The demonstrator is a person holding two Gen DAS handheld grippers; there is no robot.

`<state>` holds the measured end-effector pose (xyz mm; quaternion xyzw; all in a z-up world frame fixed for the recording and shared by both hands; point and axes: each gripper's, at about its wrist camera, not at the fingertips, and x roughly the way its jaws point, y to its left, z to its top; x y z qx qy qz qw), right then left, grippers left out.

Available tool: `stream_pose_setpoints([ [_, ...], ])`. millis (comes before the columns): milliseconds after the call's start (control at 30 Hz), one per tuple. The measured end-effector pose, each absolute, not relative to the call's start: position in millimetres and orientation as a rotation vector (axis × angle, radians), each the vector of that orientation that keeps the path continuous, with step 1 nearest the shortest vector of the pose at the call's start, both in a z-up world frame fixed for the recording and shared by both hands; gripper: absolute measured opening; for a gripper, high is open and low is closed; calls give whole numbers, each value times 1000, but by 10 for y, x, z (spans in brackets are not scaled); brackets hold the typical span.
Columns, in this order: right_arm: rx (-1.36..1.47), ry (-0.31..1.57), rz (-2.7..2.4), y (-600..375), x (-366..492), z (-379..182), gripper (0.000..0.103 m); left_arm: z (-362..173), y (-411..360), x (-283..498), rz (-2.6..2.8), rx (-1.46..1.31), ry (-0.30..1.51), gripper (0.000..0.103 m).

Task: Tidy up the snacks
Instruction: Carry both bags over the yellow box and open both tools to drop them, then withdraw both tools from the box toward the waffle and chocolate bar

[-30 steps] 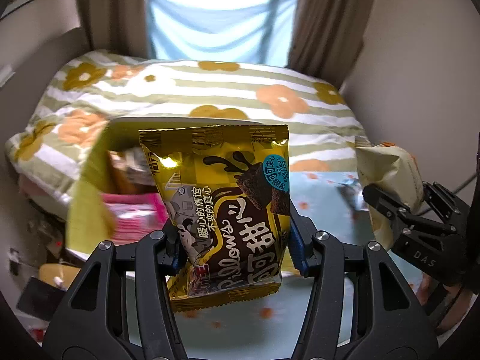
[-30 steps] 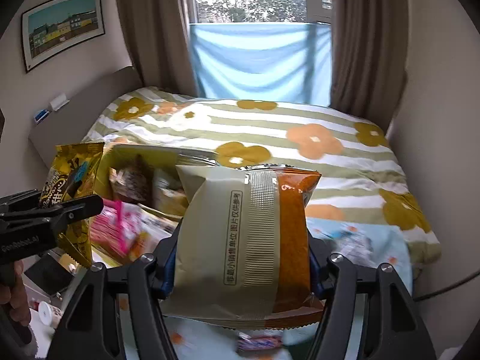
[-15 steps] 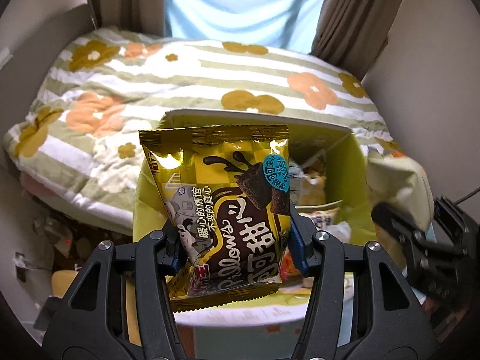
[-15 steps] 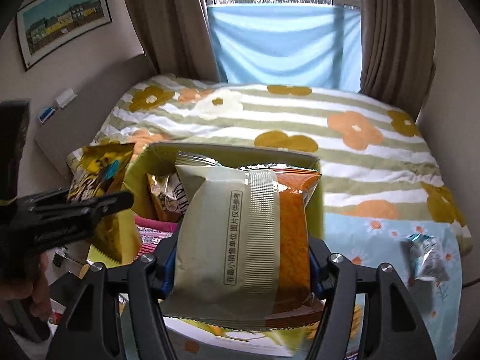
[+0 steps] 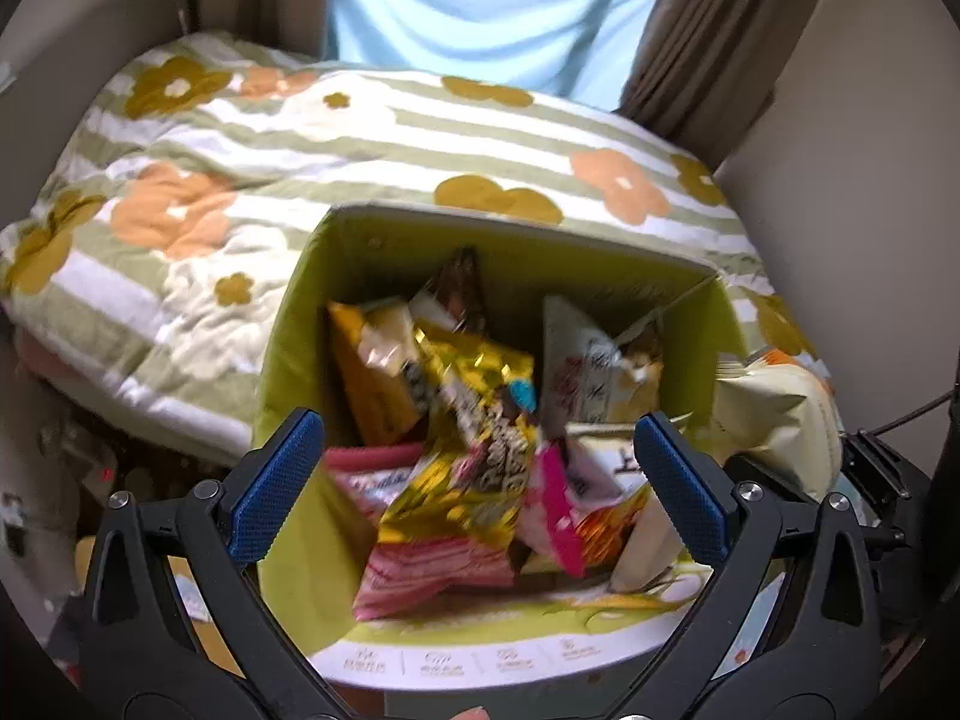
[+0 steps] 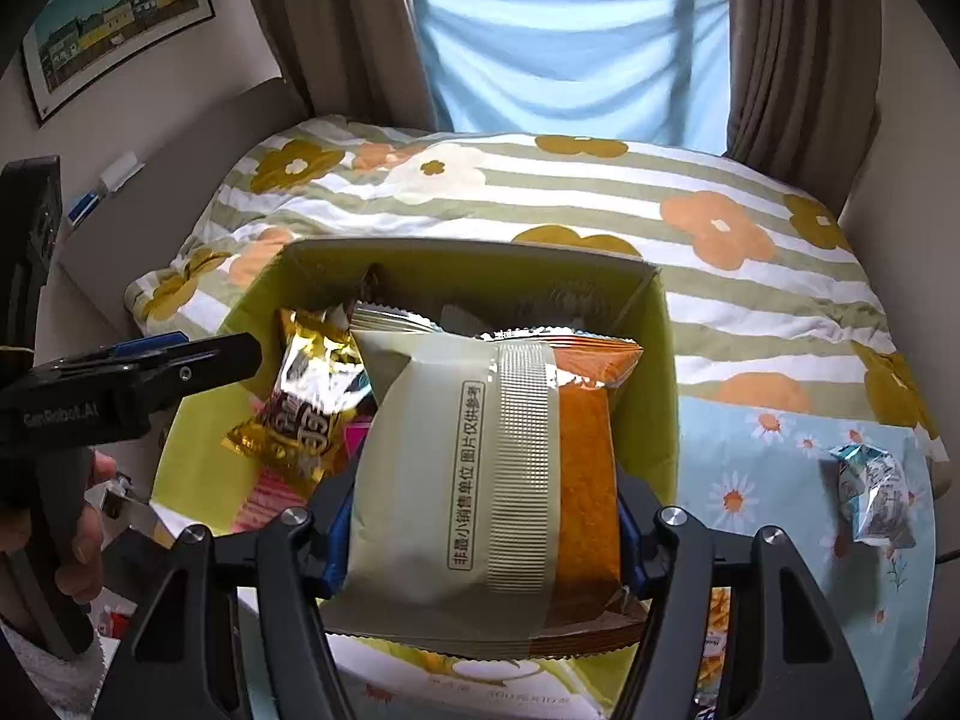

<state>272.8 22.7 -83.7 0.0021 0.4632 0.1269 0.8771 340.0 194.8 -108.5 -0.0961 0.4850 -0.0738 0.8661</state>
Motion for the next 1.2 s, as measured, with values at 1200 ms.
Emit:
stream_pose_setpoints([
  [1200,85,878,188,-205,2053,-559,102,-868,1385,2886,-259,-137,961,103],
])
